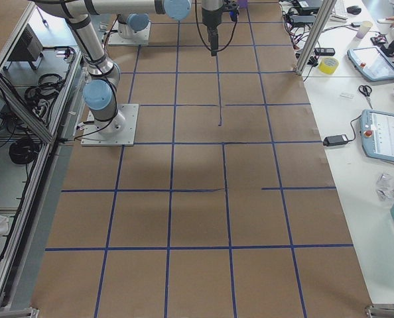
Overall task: Arrange blocks in a line
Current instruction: 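Lower the orange cube between the purple and pink cubes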
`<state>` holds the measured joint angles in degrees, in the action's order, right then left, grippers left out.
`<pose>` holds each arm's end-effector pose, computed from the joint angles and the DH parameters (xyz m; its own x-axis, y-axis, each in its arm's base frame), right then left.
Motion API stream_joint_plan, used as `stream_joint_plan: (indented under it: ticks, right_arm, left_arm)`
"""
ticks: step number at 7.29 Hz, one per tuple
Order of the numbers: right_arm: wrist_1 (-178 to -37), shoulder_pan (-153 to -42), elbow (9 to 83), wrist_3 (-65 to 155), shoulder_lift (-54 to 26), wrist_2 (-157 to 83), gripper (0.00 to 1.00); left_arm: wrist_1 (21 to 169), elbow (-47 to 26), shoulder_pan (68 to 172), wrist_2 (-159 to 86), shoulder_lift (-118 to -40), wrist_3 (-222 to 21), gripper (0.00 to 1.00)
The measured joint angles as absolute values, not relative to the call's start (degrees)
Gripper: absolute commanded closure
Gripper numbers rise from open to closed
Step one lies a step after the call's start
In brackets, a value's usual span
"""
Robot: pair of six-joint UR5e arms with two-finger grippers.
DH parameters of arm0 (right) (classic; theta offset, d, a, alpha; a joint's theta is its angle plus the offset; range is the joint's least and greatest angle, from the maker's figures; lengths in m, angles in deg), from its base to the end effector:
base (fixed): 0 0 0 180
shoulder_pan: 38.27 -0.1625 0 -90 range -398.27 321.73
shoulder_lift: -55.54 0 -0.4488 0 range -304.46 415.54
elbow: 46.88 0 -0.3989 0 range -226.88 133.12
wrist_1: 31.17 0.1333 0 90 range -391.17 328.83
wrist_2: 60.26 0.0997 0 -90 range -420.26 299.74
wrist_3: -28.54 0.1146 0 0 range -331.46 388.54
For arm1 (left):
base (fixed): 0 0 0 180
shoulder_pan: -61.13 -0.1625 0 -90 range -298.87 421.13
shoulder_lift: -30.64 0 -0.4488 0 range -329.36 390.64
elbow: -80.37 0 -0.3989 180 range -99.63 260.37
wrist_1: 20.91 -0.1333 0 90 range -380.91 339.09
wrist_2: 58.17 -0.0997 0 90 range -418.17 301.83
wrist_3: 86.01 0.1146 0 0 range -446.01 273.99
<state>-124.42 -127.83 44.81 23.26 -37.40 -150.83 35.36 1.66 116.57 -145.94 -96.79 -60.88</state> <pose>0.1284 -0.4852 0.5130 -0.9964 -0.0833 0.0171 -0.0844 0.9934 -0.0772 0.3091 -0.6915 0.2428 -0.9865 -0.1627 -0.0212 -0.1584 0.9780 -0.1360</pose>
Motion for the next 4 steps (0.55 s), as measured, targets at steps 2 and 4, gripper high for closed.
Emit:
stream_joint_plan:
  ticks: [2, 4]
  right_arm:
    - [-124.4, -127.8, 44.9, 23.5, -37.4, -150.7, 0.0]
    - [-124.4, -127.8, 44.9, 23.5, -37.4, -150.8, 0.0]
  left_arm:
    - [35.8, 1.6, 116.5, -146.4, -97.1, -61.2, 0.77]
    - [35.7, 1.6, 116.5, -146.5, -98.0, -61.2, 0.76]
